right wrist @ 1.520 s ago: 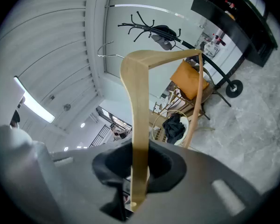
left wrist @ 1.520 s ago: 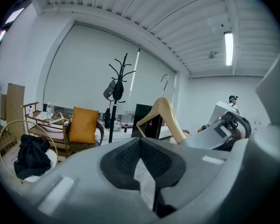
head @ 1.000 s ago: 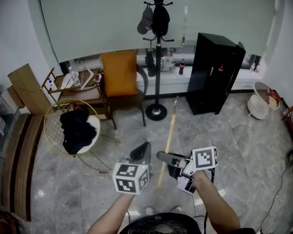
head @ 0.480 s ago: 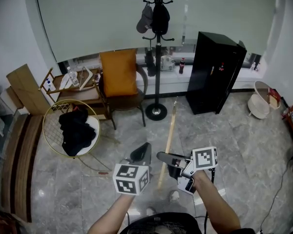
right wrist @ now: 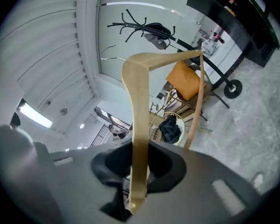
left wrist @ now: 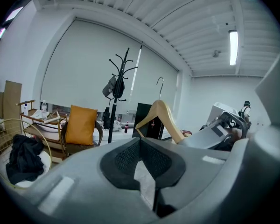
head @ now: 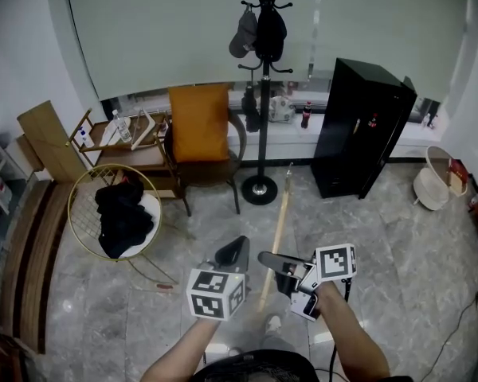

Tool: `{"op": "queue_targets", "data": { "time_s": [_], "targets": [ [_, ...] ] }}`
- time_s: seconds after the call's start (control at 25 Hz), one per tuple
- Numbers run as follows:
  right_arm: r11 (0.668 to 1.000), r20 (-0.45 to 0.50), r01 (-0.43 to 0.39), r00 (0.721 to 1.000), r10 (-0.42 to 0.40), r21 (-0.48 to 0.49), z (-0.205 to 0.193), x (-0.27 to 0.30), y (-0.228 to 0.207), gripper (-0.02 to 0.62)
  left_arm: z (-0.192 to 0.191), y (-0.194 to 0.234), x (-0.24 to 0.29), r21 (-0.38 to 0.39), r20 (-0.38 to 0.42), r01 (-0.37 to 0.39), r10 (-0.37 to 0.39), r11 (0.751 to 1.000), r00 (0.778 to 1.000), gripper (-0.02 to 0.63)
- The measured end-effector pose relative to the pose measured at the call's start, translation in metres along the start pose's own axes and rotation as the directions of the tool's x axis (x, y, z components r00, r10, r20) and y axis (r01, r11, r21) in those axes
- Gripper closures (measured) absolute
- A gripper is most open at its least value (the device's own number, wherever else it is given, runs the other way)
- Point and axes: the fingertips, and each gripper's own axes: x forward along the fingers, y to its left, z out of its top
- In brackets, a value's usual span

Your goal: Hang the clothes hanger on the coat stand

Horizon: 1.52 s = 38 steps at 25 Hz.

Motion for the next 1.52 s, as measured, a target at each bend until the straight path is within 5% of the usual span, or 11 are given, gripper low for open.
{"op": "queue_targets", "data": {
  "time_s": [0.64, 1.52],
  "targets": [
    [1.000, -0.057, -0.019, 0.998, 0.021, 0.021, 0.106, -0.035, -0.055, 0.520, 0.031, -0.019, 0.120, 0.006, 0.001, -0.032, 0.032, 0.999, 0.999, 0.600],
    [1.000, -0.110, -0.010, 0.994, 0.013, 0.026, 0.166, -0.019, -0.089, 0.520, 0.050, 0.009, 0.183, -0.012, -0.001, -0.056, 0.056, 0.998, 0.998, 0.601]
  ]
}}
